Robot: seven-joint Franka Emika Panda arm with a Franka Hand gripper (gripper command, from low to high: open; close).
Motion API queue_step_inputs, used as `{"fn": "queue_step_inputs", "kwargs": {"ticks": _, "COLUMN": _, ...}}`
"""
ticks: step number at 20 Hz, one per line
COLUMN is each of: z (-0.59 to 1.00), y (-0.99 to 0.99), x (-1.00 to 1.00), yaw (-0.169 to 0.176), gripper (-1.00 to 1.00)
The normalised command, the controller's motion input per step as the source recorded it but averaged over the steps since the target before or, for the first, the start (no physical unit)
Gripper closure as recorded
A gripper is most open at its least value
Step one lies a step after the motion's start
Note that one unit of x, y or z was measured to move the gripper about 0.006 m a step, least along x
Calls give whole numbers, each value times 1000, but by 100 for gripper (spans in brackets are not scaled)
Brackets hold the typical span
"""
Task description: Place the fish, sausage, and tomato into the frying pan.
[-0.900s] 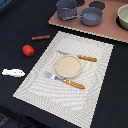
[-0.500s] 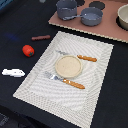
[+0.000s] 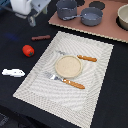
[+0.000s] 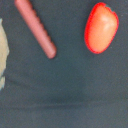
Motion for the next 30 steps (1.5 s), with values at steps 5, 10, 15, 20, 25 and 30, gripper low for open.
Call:
{"fn": "queue_step_inputs", "kwargs": {"ticks": 5, "z": -499, "y": -1000, "x": 0, "yaw": 0, "gripper": -100}}
{"fn": "queue_step_inputs", "kwargs": {"ticks": 10, "z": -403, "y": -924, "x": 0, "yaw": 66, "gripper": -100}}
{"fn": "queue_step_inputs", "kwargs": {"ticks": 15, "z": -302, "y": -786, "x": 0, "yaw": 122, "gripper": -100}}
{"fn": "queue_step_inputs", "kwargs": {"ticks": 20, "z": -242, "y": -677, "x": 22, "yaw": 98, "gripper": -100}}
{"fn": "queue_step_inputs", "kwargs": {"ticks": 25, "z": -313, "y": -403, "x": 172, "yaw": 50, "gripper": -100}}
{"fn": "queue_step_inputs", "kwargs": {"ticks": 30, "z": -308, "y": -224, "x": 283, "yaw": 15, "gripper": -100}}
